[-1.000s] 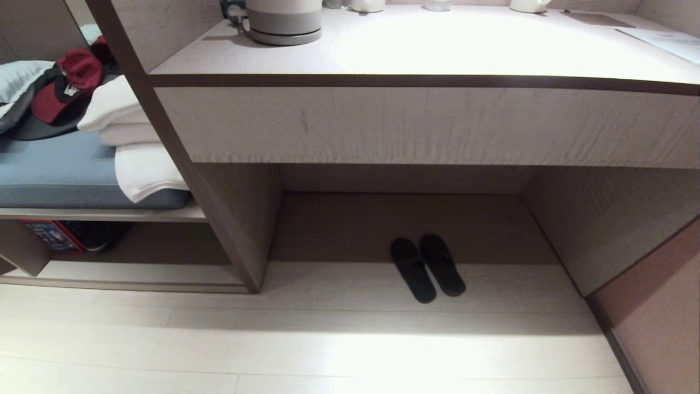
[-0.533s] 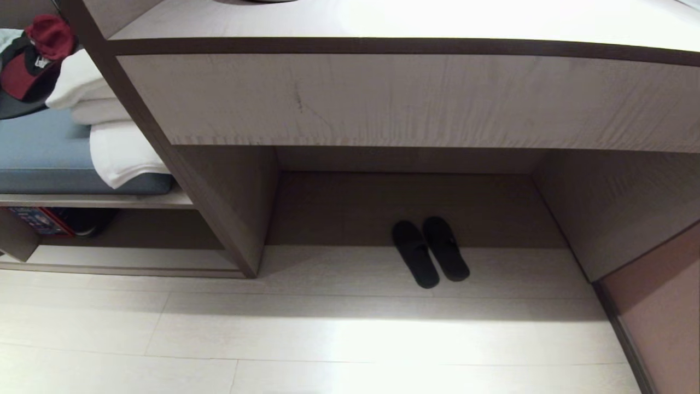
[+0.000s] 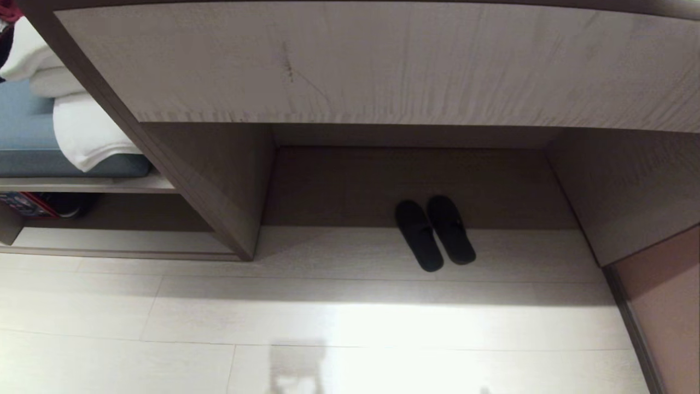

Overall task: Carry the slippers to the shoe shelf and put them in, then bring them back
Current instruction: Pick up the slippers on the floor

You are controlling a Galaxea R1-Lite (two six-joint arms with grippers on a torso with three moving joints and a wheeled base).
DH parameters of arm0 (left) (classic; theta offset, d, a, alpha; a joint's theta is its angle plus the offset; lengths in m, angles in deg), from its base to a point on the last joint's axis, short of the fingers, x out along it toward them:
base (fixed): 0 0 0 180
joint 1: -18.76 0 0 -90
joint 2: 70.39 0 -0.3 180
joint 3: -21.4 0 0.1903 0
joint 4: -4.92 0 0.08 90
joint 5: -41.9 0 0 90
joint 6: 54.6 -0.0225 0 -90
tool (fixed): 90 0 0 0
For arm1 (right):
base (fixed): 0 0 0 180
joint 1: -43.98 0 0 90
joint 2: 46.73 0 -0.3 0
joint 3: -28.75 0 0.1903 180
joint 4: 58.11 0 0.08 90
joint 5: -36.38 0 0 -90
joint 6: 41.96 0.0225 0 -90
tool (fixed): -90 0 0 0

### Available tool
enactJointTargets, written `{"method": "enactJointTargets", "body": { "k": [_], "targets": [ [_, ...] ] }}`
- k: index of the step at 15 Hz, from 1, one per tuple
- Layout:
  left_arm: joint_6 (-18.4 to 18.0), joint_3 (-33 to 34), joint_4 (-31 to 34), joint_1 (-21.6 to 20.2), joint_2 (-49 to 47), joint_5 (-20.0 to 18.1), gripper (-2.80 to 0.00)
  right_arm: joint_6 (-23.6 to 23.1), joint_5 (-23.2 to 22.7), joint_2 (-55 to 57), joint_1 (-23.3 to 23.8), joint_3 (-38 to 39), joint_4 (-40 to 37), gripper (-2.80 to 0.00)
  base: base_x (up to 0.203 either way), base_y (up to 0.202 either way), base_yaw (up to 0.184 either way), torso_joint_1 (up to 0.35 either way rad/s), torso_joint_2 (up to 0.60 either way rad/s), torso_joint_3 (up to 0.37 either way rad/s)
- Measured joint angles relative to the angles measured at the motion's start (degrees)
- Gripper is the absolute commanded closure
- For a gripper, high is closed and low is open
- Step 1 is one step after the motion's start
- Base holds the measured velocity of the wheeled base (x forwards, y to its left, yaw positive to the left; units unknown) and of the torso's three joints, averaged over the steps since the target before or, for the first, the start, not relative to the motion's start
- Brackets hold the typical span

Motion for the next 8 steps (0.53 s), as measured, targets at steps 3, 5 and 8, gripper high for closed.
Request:
{"method": "enactJointTargets", "body": {
  "k": [3, 5, 8],
  "targets": [
    [0.0, 0.0, 0.0, 0.0, 0.0, 0.0, 0.0, 0.0, 0.0, 0.0, 0.0, 0.0, 0.0, 0.0, 0.0, 0.0, 0.0, 0.001, 0.0, -0.197],
    [0.0, 0.0, 0.0, 0.0, 0.0, 0.0, 0.0, 0.0, 0.0, 0.0, 0.0, 0.0, 0.0, 0.0, 0.0, 0.0, 0.0, 0.001, 0.0, -0.197],
    [0.0, 0.0, 0.0, 0.0, 0.0, 0.0, 0.0, 0.0, 0.0, 0.0, 0.0, 0.0, 0.0, 0.0, 0.0, 0.0, 0.0, 0.004, 0.0, -0.195]
  ]
}}
